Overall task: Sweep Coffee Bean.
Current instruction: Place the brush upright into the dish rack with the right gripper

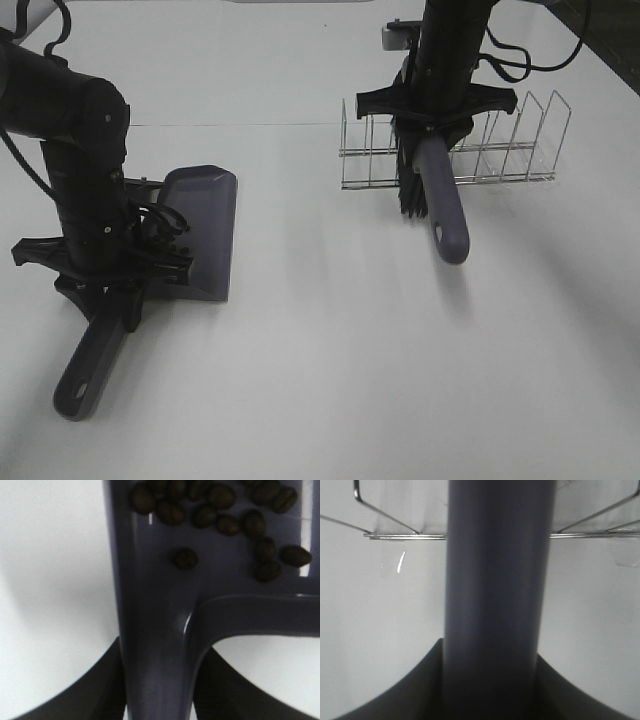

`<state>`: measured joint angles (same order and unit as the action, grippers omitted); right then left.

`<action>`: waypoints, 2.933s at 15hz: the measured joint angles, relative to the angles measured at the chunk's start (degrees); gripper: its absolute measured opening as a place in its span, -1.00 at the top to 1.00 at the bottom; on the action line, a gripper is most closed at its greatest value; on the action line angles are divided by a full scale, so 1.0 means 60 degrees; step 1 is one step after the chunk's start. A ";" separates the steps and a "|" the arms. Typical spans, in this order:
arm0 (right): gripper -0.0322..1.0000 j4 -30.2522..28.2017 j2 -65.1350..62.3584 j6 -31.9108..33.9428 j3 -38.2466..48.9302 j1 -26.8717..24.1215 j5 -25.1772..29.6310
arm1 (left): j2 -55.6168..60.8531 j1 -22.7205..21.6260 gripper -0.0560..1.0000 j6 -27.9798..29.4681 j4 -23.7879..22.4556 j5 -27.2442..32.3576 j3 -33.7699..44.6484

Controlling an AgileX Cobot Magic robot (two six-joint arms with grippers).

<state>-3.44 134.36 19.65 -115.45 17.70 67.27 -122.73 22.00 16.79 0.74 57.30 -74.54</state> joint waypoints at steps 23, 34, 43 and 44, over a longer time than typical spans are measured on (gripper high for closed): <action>0.40 -0.0411 0.1633 -0.1939 -0.2769 -0.0248 0.0497 | 0.0000 0.0000 0.26 -0.0010 0.0029 0.0038 -0.0010; 0.41 -0.0210 -0.0602 -0.2387 -0.0974 -0.0248 0.0430 | 0.0000 0.0000 0.26 -0.0010 0.0029 0.0105 -0.0010; 0.41 0.0181 -0.2263 -0.2368 0.4326 -0.0563 0.0535 | 0.0000 0.0000 0.26 -0.0115 0.0029 0.0115 -0.0010; 0.41 0.0181 -0.2263 -0.2368 0.4536 -0.0563 0.0535 | 0.0000 0.0000 0.26 -0.0115 0.0029 0.0115 -0.0010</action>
<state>-2.35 120.78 5.44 -88.24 14.32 70.47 -122.73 22.00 16.10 0.92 57.98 -74.60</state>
